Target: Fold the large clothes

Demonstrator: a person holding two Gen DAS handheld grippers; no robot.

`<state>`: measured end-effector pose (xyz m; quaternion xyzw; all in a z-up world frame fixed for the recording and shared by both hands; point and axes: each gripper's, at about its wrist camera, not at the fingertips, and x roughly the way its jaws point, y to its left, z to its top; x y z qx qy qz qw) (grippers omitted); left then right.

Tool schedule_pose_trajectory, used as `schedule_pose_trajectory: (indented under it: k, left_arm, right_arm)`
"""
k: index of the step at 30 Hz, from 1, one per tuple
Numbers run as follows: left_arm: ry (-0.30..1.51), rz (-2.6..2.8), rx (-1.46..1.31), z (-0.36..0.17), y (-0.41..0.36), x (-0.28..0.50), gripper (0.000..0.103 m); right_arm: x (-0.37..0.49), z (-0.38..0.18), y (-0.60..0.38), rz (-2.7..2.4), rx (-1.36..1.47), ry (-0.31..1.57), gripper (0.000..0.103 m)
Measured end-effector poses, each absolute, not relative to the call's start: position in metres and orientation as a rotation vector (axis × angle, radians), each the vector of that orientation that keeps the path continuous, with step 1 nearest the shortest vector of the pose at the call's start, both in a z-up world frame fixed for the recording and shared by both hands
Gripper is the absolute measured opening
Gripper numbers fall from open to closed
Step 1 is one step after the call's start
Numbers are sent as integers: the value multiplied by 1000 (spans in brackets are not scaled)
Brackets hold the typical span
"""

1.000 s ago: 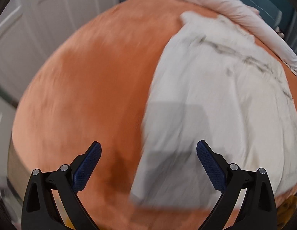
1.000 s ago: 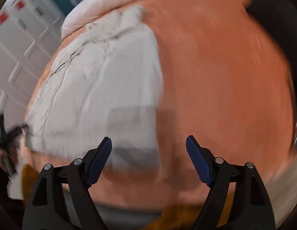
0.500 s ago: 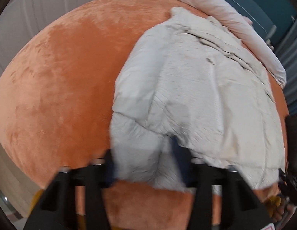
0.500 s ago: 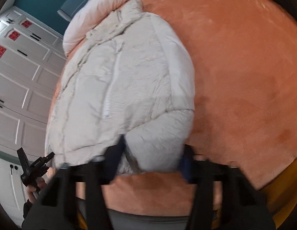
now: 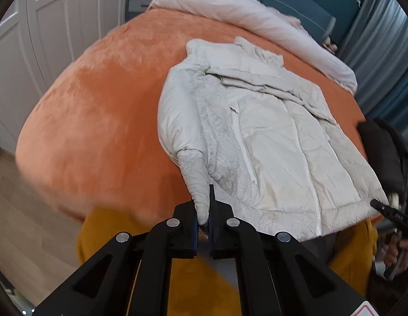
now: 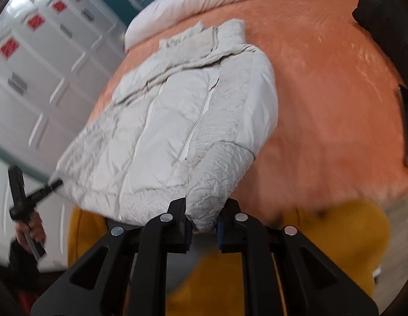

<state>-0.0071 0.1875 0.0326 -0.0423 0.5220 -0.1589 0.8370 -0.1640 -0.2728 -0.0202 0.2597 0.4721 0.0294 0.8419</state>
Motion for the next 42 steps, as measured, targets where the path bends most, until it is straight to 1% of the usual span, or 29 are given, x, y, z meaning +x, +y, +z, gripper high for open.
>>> schedule_pose_trajectory:
  k: [2,6,8,9,11,13,17,20,23,26,29,31,37,40,41,42]
  left_arm:
    - [1146,-344,-60,36,194,-37,2]
    - [1183,-360,26,60,202,-93,2]
    - [1170,-362,13,73,202,-103,2]
    - [1136,-367,-9,87,199,-103,2]
    - [1062,-378,-43,107,193,-91,2]
    - [981,-399,-64,125,184,-68,3]
    - [826,-394,-64,148,161,-3,4]
    - [736,-363,-92,154,149,60,6]
    - [722,-314,-113,141,138,131,8]
    - [746,-261,-117,121,131,184,10]
    - [766,-187,-113,91,120,236,15]
    - [791,-157,-100,73,115,261,16]
    - [927,-108,-92,11,108,311,20]
    - [959,-127,-130,-4,116,321,22]
    - [963,-147,-156,-3,122,322,22]
    - [958,-165,-179,1,129,320,24]
  right_arm:
    - [-188,-19,-266,85,513,1071,12]
    - [-236,-10,-250,154,480,1220,12]
    - [-245,-1,-245,172,465,1238,12]
    - [-244,5,-245,178,457,1232,12]
    - [-230,25,-252,183,450,1176,12]
    - [-205,54,-270,179,479,1052,12]
    - [-128,102,-313,168,546,783,13]
    - [-75,114,-326,155,573,662,13]
    - [-33,108,-341,125,598,612,13]
    - [29,89,-357,71,637,596,14]
    - [67,66,-369,24,680,603,16]
    - [86,48,-375,-24,697,617,19]
    - [121,-18,-393,-87,795,677,32]
    - [112,-31,-408,-51,896,623,37]
    - [108,-33,-414,-41,928,597,40]
    - [100,-33,-422,-55,947,563,48]
